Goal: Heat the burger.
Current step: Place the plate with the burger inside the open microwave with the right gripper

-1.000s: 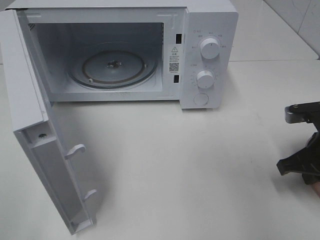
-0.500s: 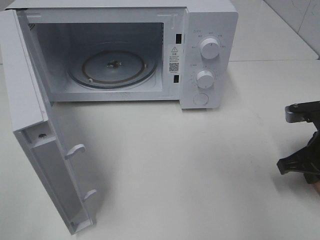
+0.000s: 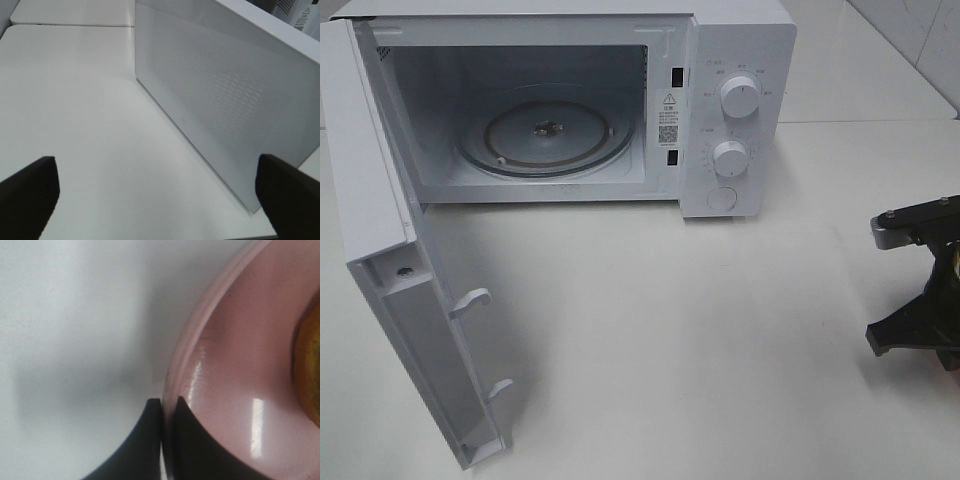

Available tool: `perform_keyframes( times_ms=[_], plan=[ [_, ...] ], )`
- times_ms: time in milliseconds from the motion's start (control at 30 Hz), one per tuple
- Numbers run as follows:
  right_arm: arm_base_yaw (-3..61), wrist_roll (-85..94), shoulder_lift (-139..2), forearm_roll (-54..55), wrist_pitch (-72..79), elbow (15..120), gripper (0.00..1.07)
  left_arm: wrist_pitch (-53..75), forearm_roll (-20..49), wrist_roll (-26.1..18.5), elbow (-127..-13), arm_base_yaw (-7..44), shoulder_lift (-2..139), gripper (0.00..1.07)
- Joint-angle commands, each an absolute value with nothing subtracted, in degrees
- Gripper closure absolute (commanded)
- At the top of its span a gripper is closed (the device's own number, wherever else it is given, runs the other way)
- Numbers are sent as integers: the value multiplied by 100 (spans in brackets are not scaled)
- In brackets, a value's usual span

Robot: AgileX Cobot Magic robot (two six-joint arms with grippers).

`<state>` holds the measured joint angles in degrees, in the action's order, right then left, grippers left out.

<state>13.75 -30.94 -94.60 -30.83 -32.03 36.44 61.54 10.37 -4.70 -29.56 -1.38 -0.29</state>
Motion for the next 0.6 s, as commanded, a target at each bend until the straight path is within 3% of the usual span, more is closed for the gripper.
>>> perform_keyframes(
  times_ms=[33,600],
  plan=[
    [1524,-3335,-9471,-3443,-3541,3713,107,6102,1037,-453,-2945,-115,-126,7],
    [2424,-3988,-8652,-4257,-4492,3707,107,6102,1037,-453,-2945,-115,-126,7]
  ],
)
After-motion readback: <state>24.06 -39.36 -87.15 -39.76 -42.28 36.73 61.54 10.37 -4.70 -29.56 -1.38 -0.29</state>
